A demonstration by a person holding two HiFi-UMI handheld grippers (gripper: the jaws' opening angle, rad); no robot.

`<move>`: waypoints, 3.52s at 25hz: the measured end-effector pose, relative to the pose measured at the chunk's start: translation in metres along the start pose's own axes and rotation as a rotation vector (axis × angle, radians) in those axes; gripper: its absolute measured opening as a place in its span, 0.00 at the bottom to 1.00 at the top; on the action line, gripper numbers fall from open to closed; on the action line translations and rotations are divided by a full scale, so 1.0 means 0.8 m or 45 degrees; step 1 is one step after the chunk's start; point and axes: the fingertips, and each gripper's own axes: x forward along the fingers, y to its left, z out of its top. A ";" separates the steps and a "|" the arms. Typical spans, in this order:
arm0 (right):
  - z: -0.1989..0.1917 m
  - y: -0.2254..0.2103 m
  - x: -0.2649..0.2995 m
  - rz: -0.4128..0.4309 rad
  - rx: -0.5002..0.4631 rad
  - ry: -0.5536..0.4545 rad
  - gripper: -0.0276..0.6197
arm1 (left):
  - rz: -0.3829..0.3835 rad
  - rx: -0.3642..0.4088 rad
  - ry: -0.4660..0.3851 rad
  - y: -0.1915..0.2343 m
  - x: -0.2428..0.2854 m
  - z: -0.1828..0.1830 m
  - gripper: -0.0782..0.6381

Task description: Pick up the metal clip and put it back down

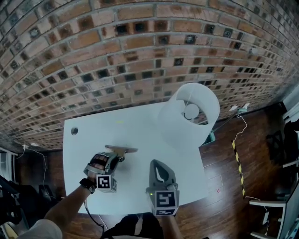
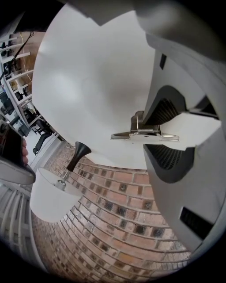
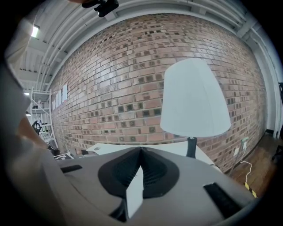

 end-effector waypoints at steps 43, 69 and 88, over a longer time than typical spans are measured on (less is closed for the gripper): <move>0.180 0.160 -0.080 0.225 -0.188 -0.271 0.02 | 0.381 -1.644 -0.923 0.192 -0.391 -0.032 0.12; 0.147 0.201 -0.131 0.065 -0.169 -0.237 0.02 | 0.303 -1.597 -0.922 0.136 -0.424 -0.057 0.12; 0.063 0.184 -0.433 0.217 -0.179 -0.255 0.02 | 0.446 -1.588 -0.831 -0.051 -0.611 0.125 0.12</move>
